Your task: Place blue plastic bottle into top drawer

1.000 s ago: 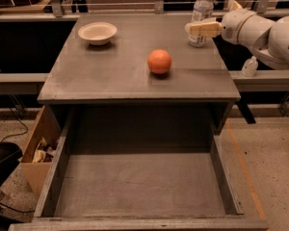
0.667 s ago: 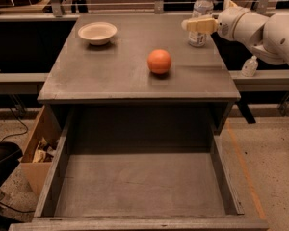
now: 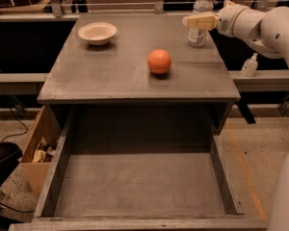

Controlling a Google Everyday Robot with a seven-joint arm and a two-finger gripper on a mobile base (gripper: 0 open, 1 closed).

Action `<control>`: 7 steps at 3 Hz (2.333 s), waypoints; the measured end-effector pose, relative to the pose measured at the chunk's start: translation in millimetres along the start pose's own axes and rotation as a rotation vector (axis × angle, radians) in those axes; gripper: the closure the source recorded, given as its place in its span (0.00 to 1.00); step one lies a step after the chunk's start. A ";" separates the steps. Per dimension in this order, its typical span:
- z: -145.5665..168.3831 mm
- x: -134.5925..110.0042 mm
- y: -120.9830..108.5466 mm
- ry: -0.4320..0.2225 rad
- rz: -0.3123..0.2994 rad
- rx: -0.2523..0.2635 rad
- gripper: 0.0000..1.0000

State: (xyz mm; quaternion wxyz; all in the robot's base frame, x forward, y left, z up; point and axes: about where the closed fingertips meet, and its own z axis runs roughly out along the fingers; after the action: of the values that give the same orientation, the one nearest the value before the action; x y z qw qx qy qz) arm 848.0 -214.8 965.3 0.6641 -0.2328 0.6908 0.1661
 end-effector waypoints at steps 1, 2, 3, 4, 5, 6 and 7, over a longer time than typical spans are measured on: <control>3.4 6.0 -13.6 0.005 0.022 0.023 0.00; 9.2 9.6 -24.2 0.001 0.017 0.031 0.00; 13.2 9.5 -32.4 -0.007 0.010 0.035 0.00; 24.8 12.9 -32.7 -0.011 0.019 0.021 0.00; 35.5 18.4 -32.1 -0.013 0.039 0.008 0.00; 46.0 24.4 -31.3 -0.009 0.054 0.002 0.18; 49.3 25.2 -28.5 -0.009 0.055 -0.003 0.48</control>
Offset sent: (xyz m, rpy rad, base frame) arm 0.0294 -0.0300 -0.0078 0.0104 0.0012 -0.0479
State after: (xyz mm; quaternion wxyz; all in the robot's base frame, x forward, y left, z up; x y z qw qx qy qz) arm 904.7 -214.6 939.4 0.6620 -0.2141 0.6937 0.1862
